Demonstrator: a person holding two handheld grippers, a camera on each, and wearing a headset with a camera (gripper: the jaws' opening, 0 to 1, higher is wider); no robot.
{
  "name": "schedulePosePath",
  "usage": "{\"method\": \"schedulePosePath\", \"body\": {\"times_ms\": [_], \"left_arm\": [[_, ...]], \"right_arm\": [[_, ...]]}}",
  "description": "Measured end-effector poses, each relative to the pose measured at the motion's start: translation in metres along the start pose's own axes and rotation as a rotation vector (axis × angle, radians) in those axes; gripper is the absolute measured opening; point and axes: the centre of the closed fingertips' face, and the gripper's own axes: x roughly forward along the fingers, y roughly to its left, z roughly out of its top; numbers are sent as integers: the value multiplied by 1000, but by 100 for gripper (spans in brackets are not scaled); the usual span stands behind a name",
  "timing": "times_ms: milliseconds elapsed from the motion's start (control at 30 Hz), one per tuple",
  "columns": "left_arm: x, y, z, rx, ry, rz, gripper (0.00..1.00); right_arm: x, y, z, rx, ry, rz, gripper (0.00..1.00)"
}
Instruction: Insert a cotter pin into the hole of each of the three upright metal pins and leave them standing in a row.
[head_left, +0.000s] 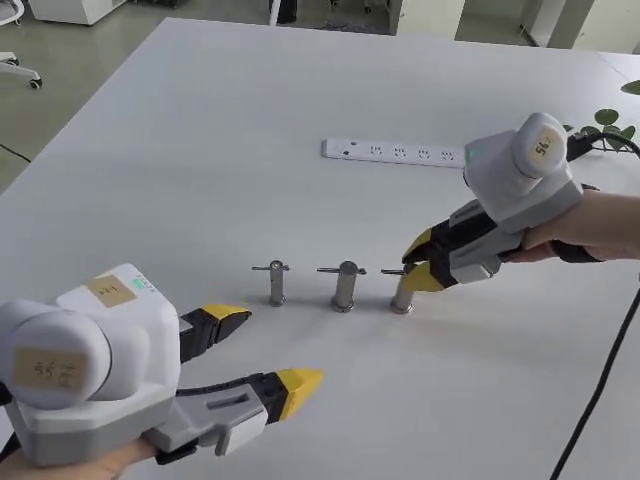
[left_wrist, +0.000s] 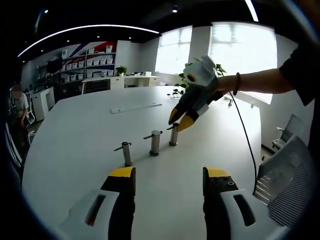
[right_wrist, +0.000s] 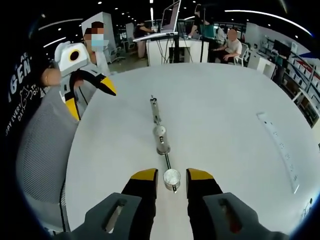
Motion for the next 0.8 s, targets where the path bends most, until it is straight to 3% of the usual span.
{"method": "schedulePosePath", "body": {"times_ms": [100, 233, 333, 367, 467, 567, 800], "left_arm": [[-1, 3, 0, -1, 4, 9, 53], [-3, 8, 0, -8, 7, 24, 53], [-5, 12, 0, -8, 17, 35, 54], [-6, 13, 0, -11, 20, 39, 54], [-8, 17, 1, -21, 21, 48, 54], [-8, 21, 2, -29, 21, 62, 54], [-2, 30, 8, -37, 26, 94, 55]], "right_arm": [[-4, 2, 3, 39, -24, -20, 24], [-9, 6, 4, 152, -59, -69, 31], [-12, 9, 5, 217, -100, -110, 34], [-14, 8, 4, 249, -107, -148, 36], [-18, 15, 0, 245, -97, -195, 42], [-21, 25, 0, 301, -131, -218, 43], [-22, 41, -4, 344, -135, -246, 51]]}}
